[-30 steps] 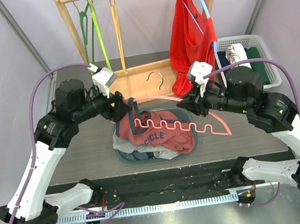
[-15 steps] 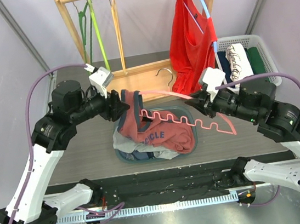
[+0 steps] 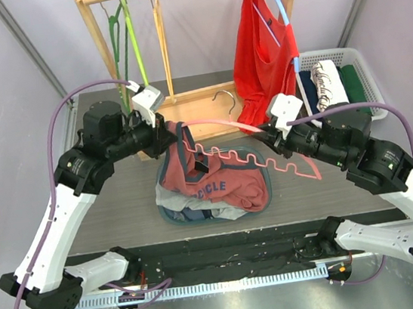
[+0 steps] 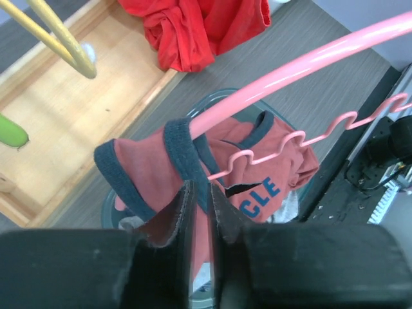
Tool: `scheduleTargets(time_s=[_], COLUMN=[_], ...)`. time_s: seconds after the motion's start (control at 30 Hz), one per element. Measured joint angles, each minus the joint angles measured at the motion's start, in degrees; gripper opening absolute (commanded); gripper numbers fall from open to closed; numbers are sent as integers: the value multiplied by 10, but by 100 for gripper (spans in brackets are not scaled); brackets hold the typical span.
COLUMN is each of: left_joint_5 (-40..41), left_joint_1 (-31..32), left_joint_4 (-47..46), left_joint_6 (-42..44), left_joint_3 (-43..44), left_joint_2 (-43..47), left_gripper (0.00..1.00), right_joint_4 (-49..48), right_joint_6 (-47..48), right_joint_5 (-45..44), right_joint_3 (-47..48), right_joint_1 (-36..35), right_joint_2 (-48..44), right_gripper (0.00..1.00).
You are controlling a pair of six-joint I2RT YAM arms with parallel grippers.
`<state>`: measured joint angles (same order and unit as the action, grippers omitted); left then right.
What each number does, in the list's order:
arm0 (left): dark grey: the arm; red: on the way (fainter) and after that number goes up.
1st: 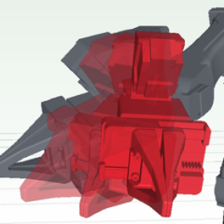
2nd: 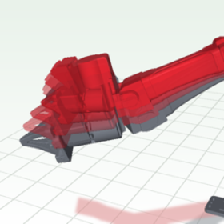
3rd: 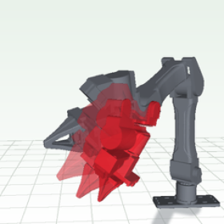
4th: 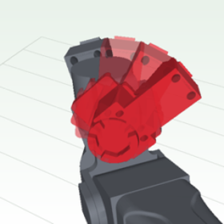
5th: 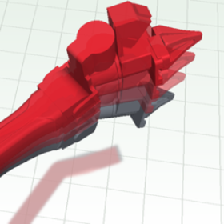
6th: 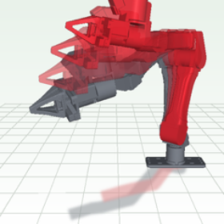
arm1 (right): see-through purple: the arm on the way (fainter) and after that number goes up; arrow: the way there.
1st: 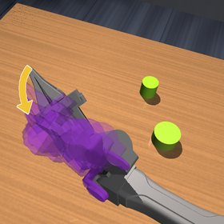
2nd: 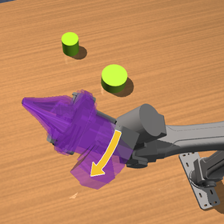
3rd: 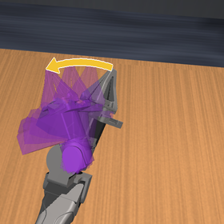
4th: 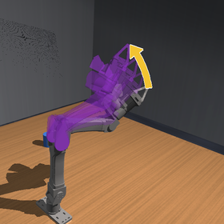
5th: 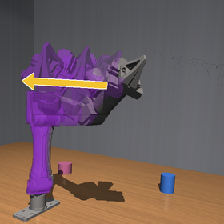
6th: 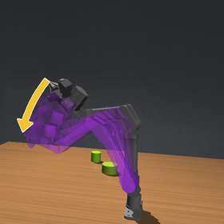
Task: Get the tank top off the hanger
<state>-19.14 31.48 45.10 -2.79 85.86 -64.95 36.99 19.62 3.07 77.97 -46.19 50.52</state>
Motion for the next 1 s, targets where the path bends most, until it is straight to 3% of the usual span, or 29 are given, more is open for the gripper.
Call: scheduleTargets(time_s=[0.2,0.3,0.57,0.7,1.0], left_joint_5=[-5,-8,-1,14,54], left_joint_1=[0,0,11,18,19], left_joint_4=[-8,-8,-8,-8,-5], left_joint_6=[-11,-12,6,22,59], left_joint_3=[-1,-12,-32,-37,-32], left_joint_2=[-1,2,2,2,2], left_gripper=[52,50,31,0,0], right_joint_4=[4,7,9,8,17], right_joint_6=[-2,-3,-10,-16,-18], right_joint_5=[-2,-2,0,0,0], right_joint_3=[-1,0,0,0,2], right_joint_1=[0,0,0,0,0], right_joint_2=[-12,-22,-25,-25,-27], right_gripper=[2,2,2,2,2])
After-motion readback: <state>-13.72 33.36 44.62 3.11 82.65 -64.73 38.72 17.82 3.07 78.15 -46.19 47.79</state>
